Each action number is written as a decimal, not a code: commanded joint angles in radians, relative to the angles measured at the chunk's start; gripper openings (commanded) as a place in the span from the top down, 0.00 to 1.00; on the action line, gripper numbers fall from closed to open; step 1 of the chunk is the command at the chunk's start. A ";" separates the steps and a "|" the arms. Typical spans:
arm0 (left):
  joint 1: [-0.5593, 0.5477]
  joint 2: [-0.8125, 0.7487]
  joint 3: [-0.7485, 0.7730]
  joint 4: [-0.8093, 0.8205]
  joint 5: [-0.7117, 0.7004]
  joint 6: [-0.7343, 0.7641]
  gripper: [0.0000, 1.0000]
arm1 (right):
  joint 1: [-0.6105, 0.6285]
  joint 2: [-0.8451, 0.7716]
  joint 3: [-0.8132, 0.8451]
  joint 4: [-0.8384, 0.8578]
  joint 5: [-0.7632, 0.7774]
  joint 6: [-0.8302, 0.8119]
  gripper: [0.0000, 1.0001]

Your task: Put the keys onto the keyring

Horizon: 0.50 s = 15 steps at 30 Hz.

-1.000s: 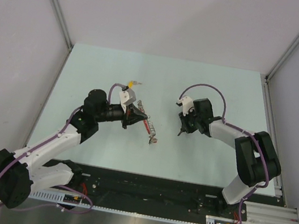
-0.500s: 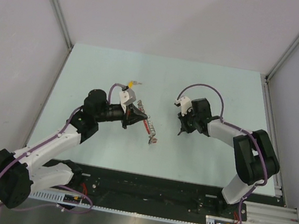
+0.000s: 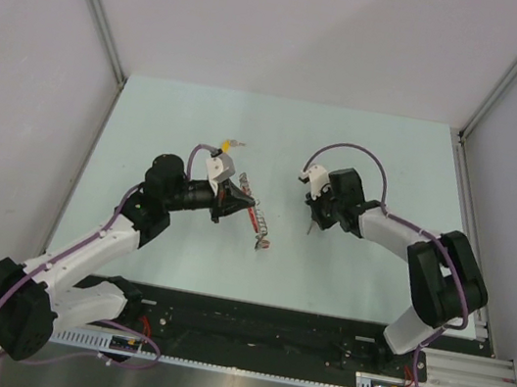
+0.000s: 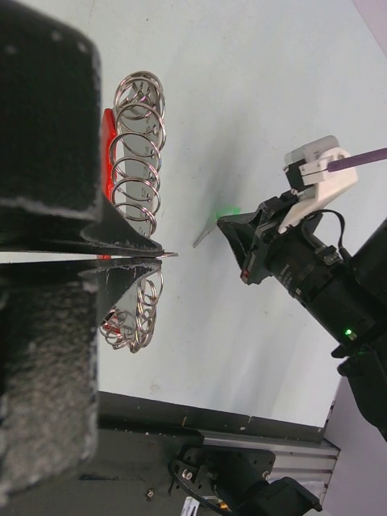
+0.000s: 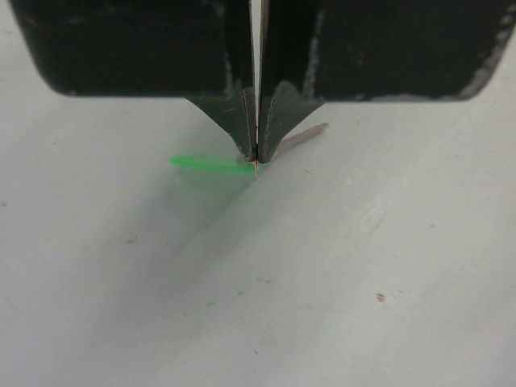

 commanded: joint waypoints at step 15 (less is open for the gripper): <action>0.009 -0.009 0.058 0.054 0.275 0.140 1.00 | 0.252 -0.498 0.023 -0.108 -0.114 0.002 1.00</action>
